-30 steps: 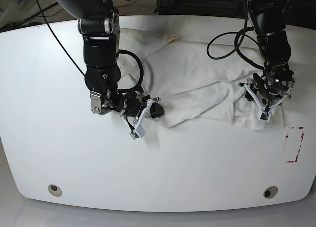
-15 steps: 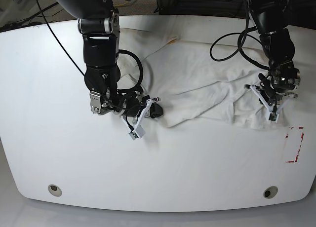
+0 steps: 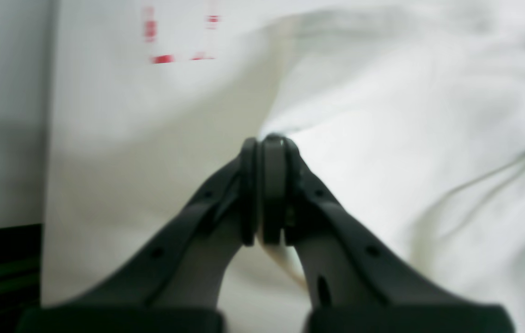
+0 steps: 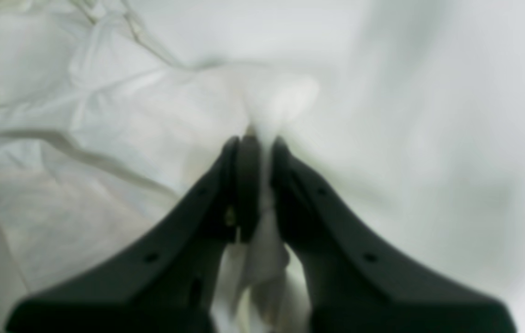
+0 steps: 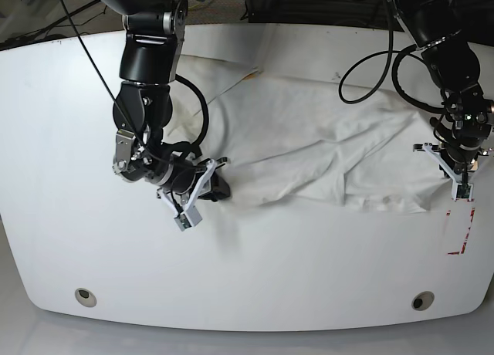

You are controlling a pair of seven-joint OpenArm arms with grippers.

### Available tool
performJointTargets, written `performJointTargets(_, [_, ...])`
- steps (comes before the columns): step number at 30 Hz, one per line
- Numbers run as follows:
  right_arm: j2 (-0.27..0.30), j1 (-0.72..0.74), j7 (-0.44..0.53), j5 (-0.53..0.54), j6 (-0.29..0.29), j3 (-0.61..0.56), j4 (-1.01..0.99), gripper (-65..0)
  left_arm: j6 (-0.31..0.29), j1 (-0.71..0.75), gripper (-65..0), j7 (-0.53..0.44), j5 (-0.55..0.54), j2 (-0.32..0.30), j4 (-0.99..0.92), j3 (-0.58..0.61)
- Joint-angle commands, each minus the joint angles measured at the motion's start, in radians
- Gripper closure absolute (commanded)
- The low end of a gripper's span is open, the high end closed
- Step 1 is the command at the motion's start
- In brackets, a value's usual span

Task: Fold the T-shirt properly
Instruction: 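Lift the T-shirt with both grippers and stretch it taut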

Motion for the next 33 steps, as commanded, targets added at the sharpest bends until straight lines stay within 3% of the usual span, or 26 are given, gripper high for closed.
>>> performJointTargets(1, [0.044, 0.065, -0.01, 0.029, 0.006, 0.01, 0.055, -1.4, 0.0, -0.051, -0.1, -0.024, -0.01, -0.001, 0.053, 0.005])
performJointTargets(6, [0.109, 0.161, -0.051, 0.029, 0.006, 0.01, 0.083, -1.4, 0.002, -0.112, -0.1, -0.019, -0.009, -0.001, 0.081, 0.005])
performJointTargets(13, [0.228, 0.307, -0.087, 0.078, 0.006, 0.01, 0.077, -1.4, 0.002, -0.232, -0.1, 0.113, -0.01, -0.007, 0.116, -0.044])
performJointTargets(19, [0.313, 0.338, -0.117, 0.119, 0.006, 0.014, 0.078, -1.4, 0.0, -0.218, -0.1, 0.127, -0.01, -0.007, 0.157, -0.075])
performJointTargets(24, [0.328, 0.275, -0.117, 0.119, 0.006, 0.022, 0.081, -1.4, 0.0, -0.132, -0.1, 0.127, -0.015, -0.007, 0.165, -0.124])
performJointTargets(31, [0.305, 0.097, -0.119, 0.13, 0.006, 0.125, 0.084, -1.4, -0.001, 0.02, 0.0, 0.123, -0.019, 0.003, 0.156, -0.205])
performJointTargets(33, [0.307, 0.037, -0.119, 0.155, 0.006, 0.152, 0.083, -1.4, -0.006, 0.055, 0.0, 0.122, -0.021, 0.032, 0.141, -0.245])
